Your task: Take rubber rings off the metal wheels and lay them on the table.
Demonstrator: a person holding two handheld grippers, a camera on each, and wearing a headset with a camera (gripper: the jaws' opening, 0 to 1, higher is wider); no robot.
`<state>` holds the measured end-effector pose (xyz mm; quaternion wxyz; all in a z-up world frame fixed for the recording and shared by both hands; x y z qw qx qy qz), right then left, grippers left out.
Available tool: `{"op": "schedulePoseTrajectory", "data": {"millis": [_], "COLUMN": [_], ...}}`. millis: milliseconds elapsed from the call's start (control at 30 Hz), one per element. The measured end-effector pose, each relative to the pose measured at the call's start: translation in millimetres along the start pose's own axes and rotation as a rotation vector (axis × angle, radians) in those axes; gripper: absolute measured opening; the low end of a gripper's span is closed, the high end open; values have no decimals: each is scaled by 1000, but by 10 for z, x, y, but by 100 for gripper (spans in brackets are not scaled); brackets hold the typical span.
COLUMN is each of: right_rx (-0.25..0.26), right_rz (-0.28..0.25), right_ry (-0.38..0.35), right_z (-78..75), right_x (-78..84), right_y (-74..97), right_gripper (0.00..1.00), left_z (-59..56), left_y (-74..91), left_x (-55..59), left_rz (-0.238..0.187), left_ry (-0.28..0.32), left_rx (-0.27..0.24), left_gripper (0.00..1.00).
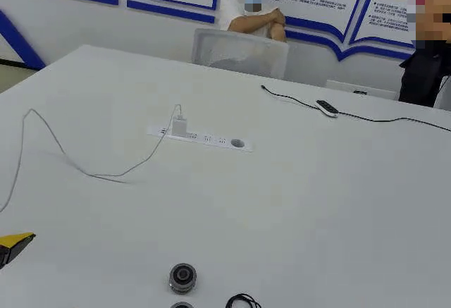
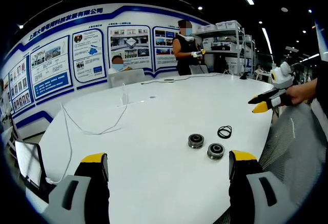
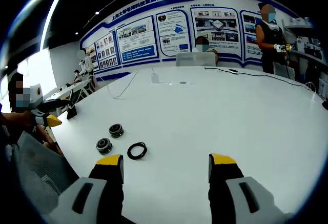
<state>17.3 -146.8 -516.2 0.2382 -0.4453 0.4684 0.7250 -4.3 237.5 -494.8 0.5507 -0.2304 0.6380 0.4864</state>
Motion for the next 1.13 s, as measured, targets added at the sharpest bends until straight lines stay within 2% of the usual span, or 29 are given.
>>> {"op": "schedulePoseTrajectory", "data": {"millis": [100,233,467,700,767,833,967,1133], "right_rx": [2,9,15,17,11,-3,-16,-33], "right_rz": [-7,-8,-27,-53,-75,-119,-158,-161], "right_ry": [-6,0,-4,-9,-5,3,27,50], "right_z": [0,-8,-20,-27,-18,11,43,86], "right_x": [-7,-14,-40,-70,-94,-148,-200,-208], "right_y": [5,8,17,33,38,52,64,53], "right_gripper": [68,68,68,68,68,67,67,67], "left_z": [-22,-39,-40,-89,-101,-116,-125,-104], "left_y": [1,2,11,-14,-18,-18,-12,-3], "left_x": [2,25,-23,-10,-2,3,26,63], "left_rz": [1,21,10,18,21,20,23,18], "left_ry": [-1,-19,-16,-24,-28,-21,-18,-3], "left_rx": [4,12,4,17,18,23,22,20], "left_gripper": [100,100,100,100,100,100,100,100]}}
Point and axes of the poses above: the centre of the closed fingertips' face, and the gripper's own axes: y roughly backward along the fingers, z roughly to its left, x roughly out of its underside, the point moved 7 cm from there along y, roughly backward along the fingers, and after that the axes turned 3 degrees about -y, right-handed, at the moved point
